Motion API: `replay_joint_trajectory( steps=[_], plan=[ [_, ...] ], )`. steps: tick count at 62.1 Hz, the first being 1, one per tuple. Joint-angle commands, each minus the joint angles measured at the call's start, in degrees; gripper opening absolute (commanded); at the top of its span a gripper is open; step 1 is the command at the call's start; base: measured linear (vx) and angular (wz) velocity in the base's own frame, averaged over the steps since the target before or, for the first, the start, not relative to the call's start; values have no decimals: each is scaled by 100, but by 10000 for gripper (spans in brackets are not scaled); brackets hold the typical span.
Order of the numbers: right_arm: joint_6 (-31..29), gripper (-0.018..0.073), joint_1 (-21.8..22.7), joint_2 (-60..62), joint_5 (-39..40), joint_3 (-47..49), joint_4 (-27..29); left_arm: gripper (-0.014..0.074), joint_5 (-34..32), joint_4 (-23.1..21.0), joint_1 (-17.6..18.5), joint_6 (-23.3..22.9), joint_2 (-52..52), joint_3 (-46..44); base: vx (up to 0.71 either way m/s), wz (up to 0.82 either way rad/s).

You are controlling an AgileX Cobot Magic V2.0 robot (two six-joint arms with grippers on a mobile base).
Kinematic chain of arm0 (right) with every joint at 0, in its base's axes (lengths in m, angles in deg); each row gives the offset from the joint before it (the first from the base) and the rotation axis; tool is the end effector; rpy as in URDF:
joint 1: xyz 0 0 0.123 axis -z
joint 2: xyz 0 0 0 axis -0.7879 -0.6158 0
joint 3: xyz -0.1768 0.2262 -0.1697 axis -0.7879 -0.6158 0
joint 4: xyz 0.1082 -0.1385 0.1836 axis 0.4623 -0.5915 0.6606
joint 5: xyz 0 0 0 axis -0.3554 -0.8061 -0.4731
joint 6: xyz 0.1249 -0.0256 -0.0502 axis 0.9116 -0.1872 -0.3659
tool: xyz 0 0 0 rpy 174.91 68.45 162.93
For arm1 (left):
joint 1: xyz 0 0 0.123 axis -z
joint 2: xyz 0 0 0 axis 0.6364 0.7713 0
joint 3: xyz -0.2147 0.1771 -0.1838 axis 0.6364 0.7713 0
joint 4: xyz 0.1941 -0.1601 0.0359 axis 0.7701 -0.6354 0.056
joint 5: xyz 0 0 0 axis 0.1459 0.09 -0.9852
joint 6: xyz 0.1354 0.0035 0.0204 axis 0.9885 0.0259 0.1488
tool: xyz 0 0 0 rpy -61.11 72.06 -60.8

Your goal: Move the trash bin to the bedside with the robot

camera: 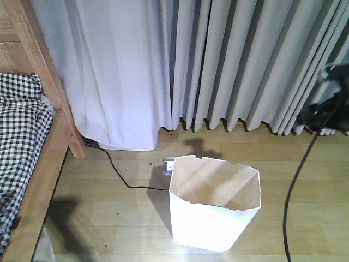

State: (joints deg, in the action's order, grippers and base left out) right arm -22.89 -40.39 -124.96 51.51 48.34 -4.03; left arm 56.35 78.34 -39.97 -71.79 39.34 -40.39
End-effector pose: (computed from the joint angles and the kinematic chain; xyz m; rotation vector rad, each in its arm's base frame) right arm 0.3240 -0.0369 0.2197 -0.2328 2.4599 0.0431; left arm 0.0536 -0.0011 0.1717 -0.0728 1.7607 -0.0646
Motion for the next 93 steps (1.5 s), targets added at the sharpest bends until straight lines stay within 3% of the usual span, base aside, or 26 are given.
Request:
replay_joint_trajectory(
  steps=[1, 38, 55, 68, 85, 89, 93],
  plan=[
    [55, 479, 25, 1012, -105, 0, 251, -6, -395, -24, -4, -35, -78, 67, 0, 0],
    [449, 479, 2, 5527, -453, -2164, 311, -6, -395, -24, -4, -35, -78, 67, 0, 0],
    [720, 479, -833, 7074, -446, -2589, 214, -6, -395, -24, -4, -35, -78, 67, 0, 0],
    [828, 479, -833, 7419, -510, -2613, 227, -6, -395, -24, -4, -35, -78, 67, 0, 0],
    [834, 477, -833, 7419, -694, -2613, 637, -6, -395, -24, -4, -35, -78, 67, 0, 0],
    [834, 442, -833, 7419, -654, -2613, 532, -6, -395, -24, -4, -35, -78, 67, 0, 0],
    [854, 347, -833, 7419, -654, -2613, 355, -6, -395, -24, -4, -35, -78, 67, 0, 0]
  ],
)
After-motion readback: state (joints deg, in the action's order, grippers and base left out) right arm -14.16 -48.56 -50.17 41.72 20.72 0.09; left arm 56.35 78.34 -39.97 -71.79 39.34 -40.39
